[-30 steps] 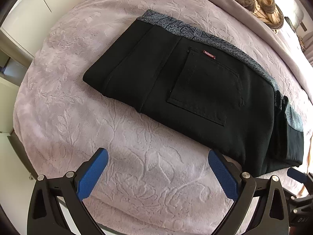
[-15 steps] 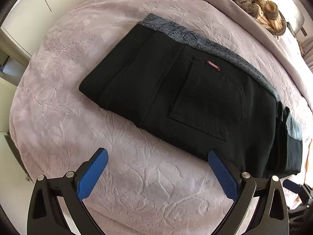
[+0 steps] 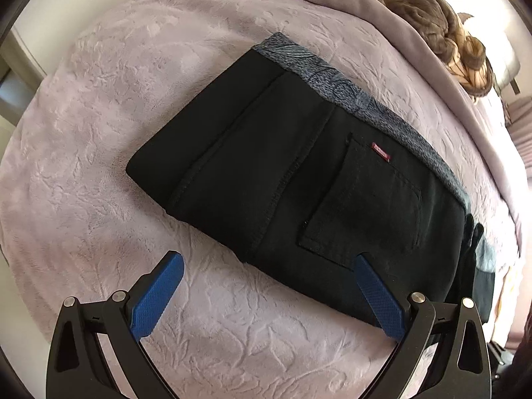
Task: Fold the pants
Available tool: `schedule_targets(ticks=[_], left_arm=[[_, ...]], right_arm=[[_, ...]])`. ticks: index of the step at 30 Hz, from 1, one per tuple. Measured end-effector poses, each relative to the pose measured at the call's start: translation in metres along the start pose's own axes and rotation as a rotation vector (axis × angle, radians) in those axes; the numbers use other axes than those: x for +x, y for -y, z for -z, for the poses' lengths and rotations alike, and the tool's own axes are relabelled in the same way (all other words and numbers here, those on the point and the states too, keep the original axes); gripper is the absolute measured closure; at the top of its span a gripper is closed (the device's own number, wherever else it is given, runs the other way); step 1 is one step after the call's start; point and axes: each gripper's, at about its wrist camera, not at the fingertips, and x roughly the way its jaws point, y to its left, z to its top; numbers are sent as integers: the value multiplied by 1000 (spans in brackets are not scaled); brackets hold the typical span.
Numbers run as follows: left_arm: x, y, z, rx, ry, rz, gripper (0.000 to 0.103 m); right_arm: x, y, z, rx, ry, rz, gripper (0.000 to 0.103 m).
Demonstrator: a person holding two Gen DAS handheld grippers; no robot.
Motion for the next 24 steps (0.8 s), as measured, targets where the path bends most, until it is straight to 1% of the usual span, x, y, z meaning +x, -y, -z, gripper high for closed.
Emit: schedule_targets(ticks=[2, 5, 9, 10, 12, 15, 17, 18, 21, 24], left_arm=[[1, -3, -2, -9, 10, 24, 0], [-3, -14, 1, -22, 44, 81, 0], [0, -43, 1, -125, 77, 190, 0], [2, -47, 3, -143, 78, 207, 0], [8, -59, 3, -187, 75, 267, 0], [13, -61, 10, -216, 77, 335, 0], [15, -59, 8, -221, 79, 368, 0], [15, -60, 9, -218, 79, 381, 0], [19, -55, 5, -207, 83, 391, 0], [22, -49, 2, -207, 81, 374, 0]], right_arm=[[2, 0, -1, -1, 0, 0, 0], [4, 1, -2, -3, -1, -1, 0], [5, -2, 1, -9, 2, -2, 0], [6, -2, 1, -11, 0, -5, 0], [9, -4, 4, -11, -4, -11, 0], [15, -5, 8, -10, -12, -12, 0], [19, -5, 9, -7, -16, -14, 0], [20, -4, 8, -7, -18, -15, 0], [23, -5, 8, -11, -16, -18, 0], [25, -6, 5, -18, -11, -26, 0]])
